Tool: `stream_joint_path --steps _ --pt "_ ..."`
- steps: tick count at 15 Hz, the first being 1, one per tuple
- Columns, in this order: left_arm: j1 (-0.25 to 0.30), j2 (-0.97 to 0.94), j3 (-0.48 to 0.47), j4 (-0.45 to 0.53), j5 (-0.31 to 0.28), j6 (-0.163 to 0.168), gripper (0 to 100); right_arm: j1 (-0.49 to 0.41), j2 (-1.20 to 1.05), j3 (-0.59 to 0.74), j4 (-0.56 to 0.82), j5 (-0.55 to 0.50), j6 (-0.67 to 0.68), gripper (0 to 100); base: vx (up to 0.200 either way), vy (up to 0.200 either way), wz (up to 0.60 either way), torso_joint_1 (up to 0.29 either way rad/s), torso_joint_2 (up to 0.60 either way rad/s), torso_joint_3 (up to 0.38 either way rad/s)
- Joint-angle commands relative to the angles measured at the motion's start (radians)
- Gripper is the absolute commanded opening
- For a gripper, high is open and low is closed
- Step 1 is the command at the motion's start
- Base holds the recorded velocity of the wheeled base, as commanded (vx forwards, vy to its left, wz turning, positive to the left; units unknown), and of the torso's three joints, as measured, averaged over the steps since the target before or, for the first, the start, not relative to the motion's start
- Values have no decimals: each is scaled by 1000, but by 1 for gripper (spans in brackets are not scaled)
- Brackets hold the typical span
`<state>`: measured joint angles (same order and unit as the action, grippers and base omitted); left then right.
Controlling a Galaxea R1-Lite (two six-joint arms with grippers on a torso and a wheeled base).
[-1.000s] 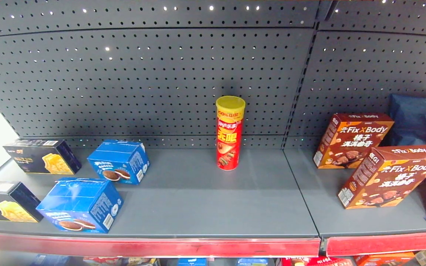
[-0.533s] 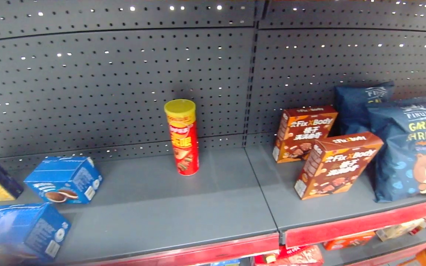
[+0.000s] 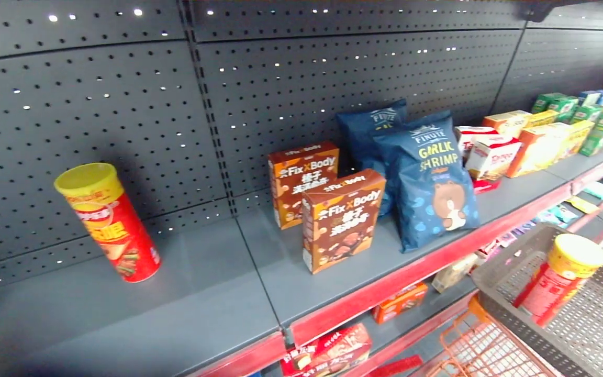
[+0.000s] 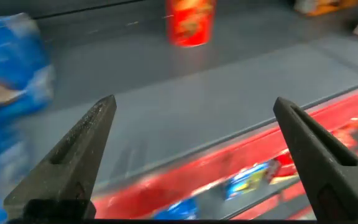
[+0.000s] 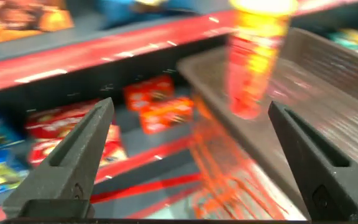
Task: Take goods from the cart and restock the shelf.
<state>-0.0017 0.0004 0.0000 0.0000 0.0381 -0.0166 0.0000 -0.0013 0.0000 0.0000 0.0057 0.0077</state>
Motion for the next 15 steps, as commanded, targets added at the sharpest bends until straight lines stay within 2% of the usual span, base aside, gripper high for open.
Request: stream_joint_path --steps 1,6,15 --pt "0 0 0 0 0 0 100 0 1 0 0 0 0 100 0 0 -600 -2 -2 12" --pt "0 0 0 0 0 0 100 0 1 0 0 0 0 100 0 0 -600 1 2 0" --pt "0 0 0 0 0 0 100 0 1 0 0 0 0 100 0 0 0 0 0 0"
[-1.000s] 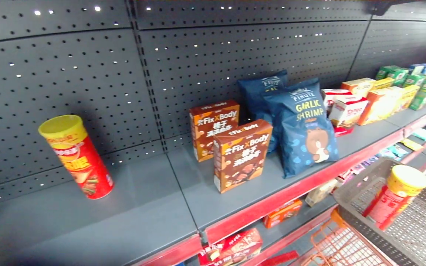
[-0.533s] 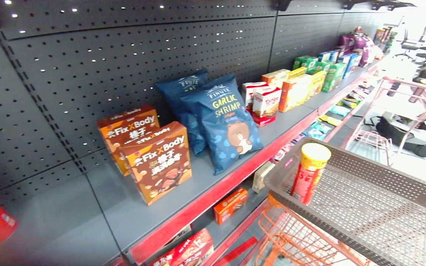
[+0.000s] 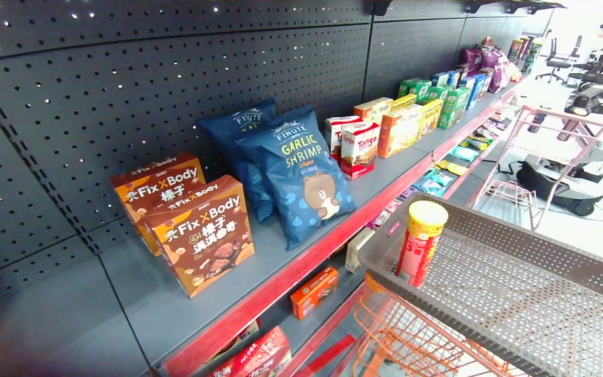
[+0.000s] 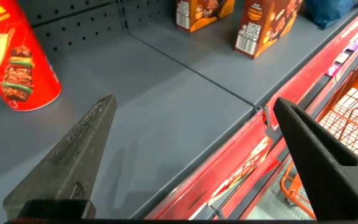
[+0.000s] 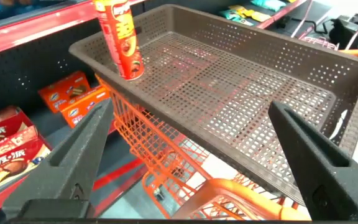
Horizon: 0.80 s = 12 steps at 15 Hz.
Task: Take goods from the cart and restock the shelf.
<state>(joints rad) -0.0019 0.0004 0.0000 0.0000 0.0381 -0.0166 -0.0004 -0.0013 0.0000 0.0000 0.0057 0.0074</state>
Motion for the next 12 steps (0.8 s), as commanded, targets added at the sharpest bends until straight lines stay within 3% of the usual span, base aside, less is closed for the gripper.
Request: stream_joint_path --steps 1,3,4,5,9,12 --pt "0 0 0 0 0 0 100 0 1 0 0 0 0 100 0 0 0 0 0 0" --pt "0 0 0 0 0 1 100 11 30 -40 9 19 -1 100 0 0 0 0 0 0" --pt "0 0 0 0 0 0 100 20 336 -318 48 51 2 100 0 0 0 0 0 0" --pt "0 0 0 0 0 1 100 17 402 -359 51 43 8 100 0 0 0 0 0 0" --pt "0 0 0 0 0 0 100 51 688 -410 20 69 26 100 0 0 0 0 0 0" --pt "0 0 0 0 0 0 100 30 1052 -433 -249 62 -6 100 0 0 0 0 0 0"
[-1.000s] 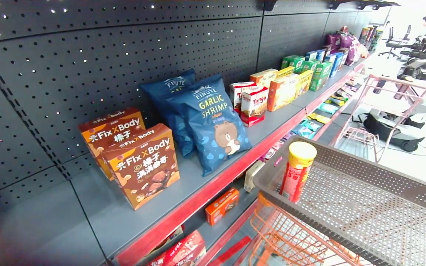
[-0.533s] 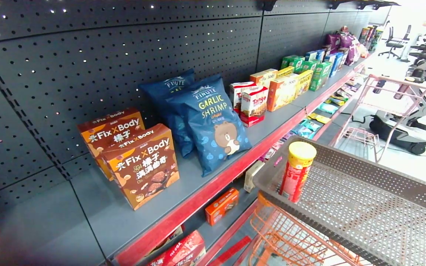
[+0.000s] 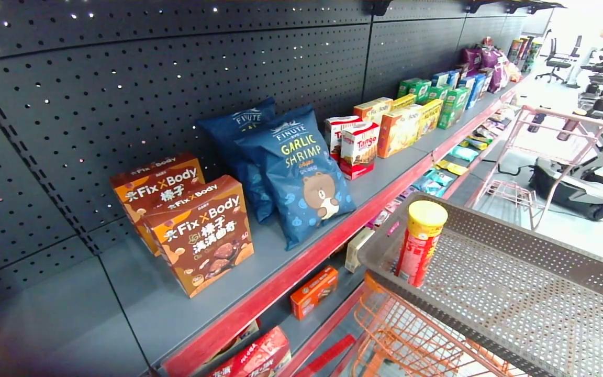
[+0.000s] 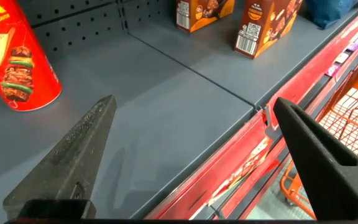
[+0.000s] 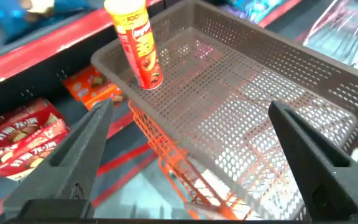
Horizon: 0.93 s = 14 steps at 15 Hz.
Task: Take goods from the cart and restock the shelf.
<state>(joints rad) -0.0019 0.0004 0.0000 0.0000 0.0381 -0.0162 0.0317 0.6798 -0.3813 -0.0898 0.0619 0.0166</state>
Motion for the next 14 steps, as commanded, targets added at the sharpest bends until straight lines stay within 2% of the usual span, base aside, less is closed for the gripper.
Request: stream_joint_path --steps 1,5,7,9,11,14 --pt "0 0 0 0 0 -1 100 -1 485 -50 -268 18 -23 100 0 0 0 0 0 0" --pt "0 0 0 0 0 -1 100 25 673 -57 -370 98 -67 100 0 0 0 0 0 0" --pt "0 0 0 0 0 -1 100 34 796 -59 -544 139 -69 100 0 0 0 0 0 0" --pt "0 0 0 0 0 -1 100 36 894 -62 -676 223 -84 100 0 0 0 0 0 0" --pt "0 0 0 0 0 -1 100 50 962 -79 -693 272 -126 100 0 0 0 0 0 0" --pt "0 0 0 0 0 -1 100 65 1061 -151 -706 282 -139 100 0 0 0 0 0 0"
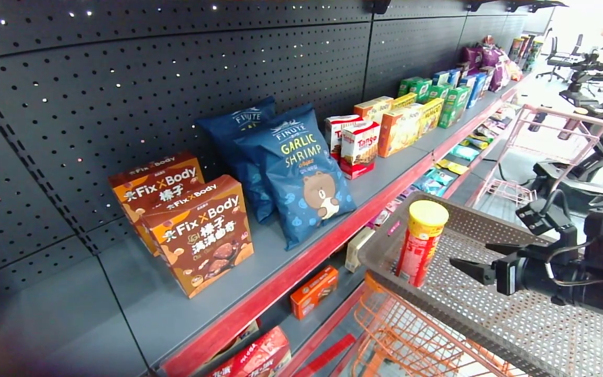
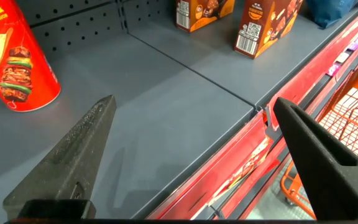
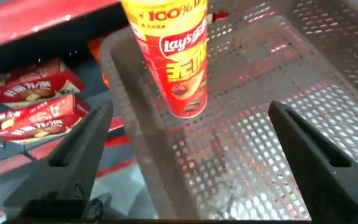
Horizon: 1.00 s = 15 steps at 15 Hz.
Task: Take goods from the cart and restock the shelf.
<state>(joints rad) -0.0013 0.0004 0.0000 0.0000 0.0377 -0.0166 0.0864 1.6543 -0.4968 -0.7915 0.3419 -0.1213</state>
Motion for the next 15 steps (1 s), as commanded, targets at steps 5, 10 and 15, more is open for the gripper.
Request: stream_joint_path --steps 5,10,15 --pt "0 0 0 0 1 0 100 50 220 -151 -87 43 -1 100 0 0 0 0 0 0" --pt "0 0 0 0 1 0 100 84 315 -169 -163 51 -1 100 0 0 0 0 0 0" --pt "0 0 0 0 1 0 100 95 458 -167 -380 49 -1 100 0 0 0 0 0 0"
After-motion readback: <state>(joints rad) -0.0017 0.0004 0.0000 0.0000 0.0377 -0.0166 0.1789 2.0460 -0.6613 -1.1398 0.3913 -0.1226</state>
